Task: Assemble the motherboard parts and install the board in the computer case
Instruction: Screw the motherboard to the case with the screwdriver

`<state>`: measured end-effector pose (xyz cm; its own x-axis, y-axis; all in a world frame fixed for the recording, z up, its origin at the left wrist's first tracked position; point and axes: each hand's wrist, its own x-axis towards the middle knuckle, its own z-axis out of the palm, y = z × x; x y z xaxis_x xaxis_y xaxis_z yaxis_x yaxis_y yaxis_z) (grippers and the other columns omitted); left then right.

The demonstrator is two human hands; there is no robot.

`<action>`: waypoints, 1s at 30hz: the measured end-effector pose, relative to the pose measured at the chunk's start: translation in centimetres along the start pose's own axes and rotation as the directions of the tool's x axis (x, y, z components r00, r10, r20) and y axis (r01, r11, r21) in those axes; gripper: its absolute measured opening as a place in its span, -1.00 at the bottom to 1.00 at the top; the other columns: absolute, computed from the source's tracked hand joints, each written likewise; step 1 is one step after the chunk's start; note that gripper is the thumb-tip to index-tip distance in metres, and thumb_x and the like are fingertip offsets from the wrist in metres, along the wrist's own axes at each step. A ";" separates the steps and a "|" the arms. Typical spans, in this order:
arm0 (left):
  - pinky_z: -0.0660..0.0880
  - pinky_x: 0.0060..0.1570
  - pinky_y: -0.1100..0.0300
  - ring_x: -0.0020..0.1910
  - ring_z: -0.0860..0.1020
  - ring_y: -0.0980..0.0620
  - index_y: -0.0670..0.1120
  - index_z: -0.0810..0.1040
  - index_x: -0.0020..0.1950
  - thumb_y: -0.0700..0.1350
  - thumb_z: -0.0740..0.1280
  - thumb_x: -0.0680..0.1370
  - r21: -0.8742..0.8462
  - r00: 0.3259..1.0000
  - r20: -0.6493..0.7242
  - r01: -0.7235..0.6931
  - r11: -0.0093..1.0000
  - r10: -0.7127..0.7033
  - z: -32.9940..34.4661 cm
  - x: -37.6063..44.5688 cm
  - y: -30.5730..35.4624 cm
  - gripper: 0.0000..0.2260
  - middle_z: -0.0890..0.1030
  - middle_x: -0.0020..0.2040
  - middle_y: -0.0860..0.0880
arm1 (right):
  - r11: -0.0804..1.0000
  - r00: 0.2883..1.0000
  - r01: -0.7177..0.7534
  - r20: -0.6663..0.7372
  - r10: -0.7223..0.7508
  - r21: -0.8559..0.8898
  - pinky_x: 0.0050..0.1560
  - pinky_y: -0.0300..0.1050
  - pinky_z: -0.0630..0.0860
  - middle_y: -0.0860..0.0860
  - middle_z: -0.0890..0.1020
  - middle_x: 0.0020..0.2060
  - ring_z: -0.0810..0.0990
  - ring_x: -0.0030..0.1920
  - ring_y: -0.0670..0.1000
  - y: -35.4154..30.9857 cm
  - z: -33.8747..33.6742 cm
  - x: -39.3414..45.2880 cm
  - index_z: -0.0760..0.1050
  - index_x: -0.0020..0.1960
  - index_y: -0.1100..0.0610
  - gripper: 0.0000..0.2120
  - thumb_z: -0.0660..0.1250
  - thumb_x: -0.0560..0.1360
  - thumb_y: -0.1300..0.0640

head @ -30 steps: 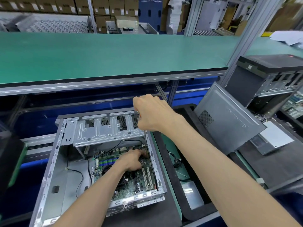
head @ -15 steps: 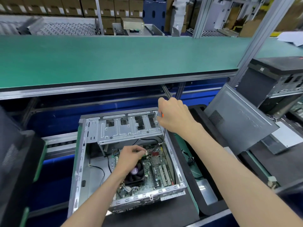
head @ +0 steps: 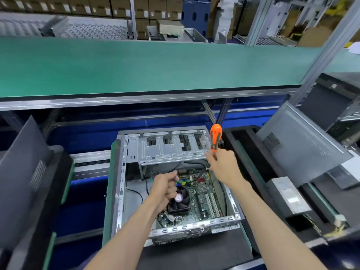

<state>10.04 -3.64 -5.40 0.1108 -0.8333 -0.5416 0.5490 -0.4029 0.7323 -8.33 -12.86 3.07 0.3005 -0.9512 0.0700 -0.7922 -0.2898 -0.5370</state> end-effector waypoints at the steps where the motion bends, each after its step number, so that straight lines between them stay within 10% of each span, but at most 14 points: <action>1: 0.04 -0.61 0.27 -0.57 0.05 0.11 -0.13 0.45 -0.26 -0.09 0.23 0.66 -0.090 1.000 0.012 0.029 0.996 -0.028 -0.1 -0.1 0.1 -0.70 0.13 -0.50 0.06 | 1.000 0.999 0.002 0.039 -0.001 -0.031 -0.08 0.13 0.51 0.21 0.62 -0.31 0.59 -0.15 0.30 0.3 0.4 -0.3 0.46 -0.22 0.23 -0.65 0.17 0.67 0.07; 5: 0.32 -0.56 0.25 -0.53 0.32 0.08 -0.21 0.53 -0.21 -0.10 0.23 0.63 -0.433 0.996 0.060 0.083 0.898 -0.063 -0.3 -0.3 0.6 -0.72 0.32 -0.44 0.01 | 0.988 0.993 0.119 -0.014 -0.118 0.100 -0.21 0.19 0.51 0.25 0.58 -0.38 0.57 -0.31 0.29 -0.6 -0.1 -1.1 0.40 -0.20 0.23 -0.64 0.11 0.70 0.08; 8: 0.60 -0.05 0.06 -0.05 0.69 -0.18 -0.37 0.62 0.04 -0.17 0.16 0.65 -0.511 0.997 0.081 0.043 0.858 -0.002 -0.2 -0.4 1.0 -0.68 0.67 -0.03 -0.26 | 0.911 0.988 0.147 -0.098 -0.118 0.387 -0.34 0.02 0.54 0.11 0.58 -0.52 0.59 -0.49 0.06 -2.7 -1.1 -0.4 0.46 -0.31 0.23 -0.56 0.16 0.68 0.05; 12: 0.47 0.26 -0.09 0.24 0.56 -0.33 -0.43 0.40 0.30 -0.42 0.05 0.52 -0.632 0.995 0.092 0.024 0.775 0.044 -0.1 -0.7 1.5 -0.63 0.53 0.26 -0.41 | 0.780 0.976 0.215 -0.107 -0.188 0.588 -0.48 -0.10 0.52 0.10 0.58 -0.55 0.60 -0.54 0.09 -5.3 -1.4 0.8 0.51 -0.35 0.21 -0.51 0.16 0.66 -0.01; 30: 0.28 0.45 -0.20 0.30 0.43 -0.51 -0.51 0.27 0.35 -0.56 -0.17 0.29 -0.687 0.998 -0.012 -0.053 0.724 0.062 -1.0 0.1 1.5 -0.36 0.42 0.29 -0.53 | 0.645 0.969 0.178 -0.019 -0.246 0.743 -0.54 -0.18 0.45 0.18 0.59 -0.50 0.60 -0.55 0.14 -8.1 1.3 1.5 0.51 -0.36 0.23 -0.53 0.18 0.63 -0.02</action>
<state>11.72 -3.96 -4.81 0.1545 -0.8521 -0.5002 0.9612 0.0125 0.2755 -0.76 -11.83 6.40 0.4764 -0.8523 0.2159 -0.0624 -0.2777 -0.9586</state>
